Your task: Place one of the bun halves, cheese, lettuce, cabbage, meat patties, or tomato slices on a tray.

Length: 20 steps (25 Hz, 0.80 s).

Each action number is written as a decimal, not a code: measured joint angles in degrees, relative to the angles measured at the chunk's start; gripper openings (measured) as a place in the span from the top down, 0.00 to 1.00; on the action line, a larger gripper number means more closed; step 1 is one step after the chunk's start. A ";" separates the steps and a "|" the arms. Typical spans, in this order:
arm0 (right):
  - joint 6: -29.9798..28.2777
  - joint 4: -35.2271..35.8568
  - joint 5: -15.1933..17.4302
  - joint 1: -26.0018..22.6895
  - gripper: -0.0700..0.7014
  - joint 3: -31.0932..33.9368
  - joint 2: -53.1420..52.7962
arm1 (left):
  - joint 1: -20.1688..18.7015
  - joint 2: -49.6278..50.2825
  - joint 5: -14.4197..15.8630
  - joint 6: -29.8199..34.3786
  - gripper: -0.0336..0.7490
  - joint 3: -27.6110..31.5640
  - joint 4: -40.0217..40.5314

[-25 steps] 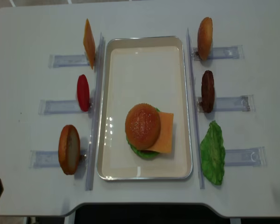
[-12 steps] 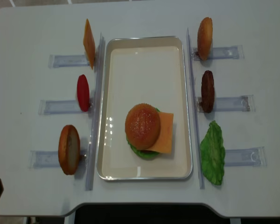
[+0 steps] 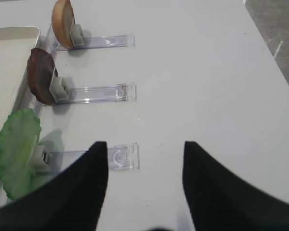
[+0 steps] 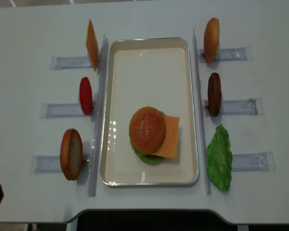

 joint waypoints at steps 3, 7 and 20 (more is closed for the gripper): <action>-0.43 0.00 0.00 0.00 0.49 0.04 0.00 | 0.00 0.00 0.00 0.00 0.96 0.00 0.00; -0.47 0.00 -0.43 0.00 0.52 1.07 0.00 | 0.00 0.00 0.00 0.00 0.96 0.00 -0.05; -0.54 0.00 -0.72 0.00 0.53 1.07 0.00 | 0.00 0.00 0.00 0.00 0.96 0.00 -0.05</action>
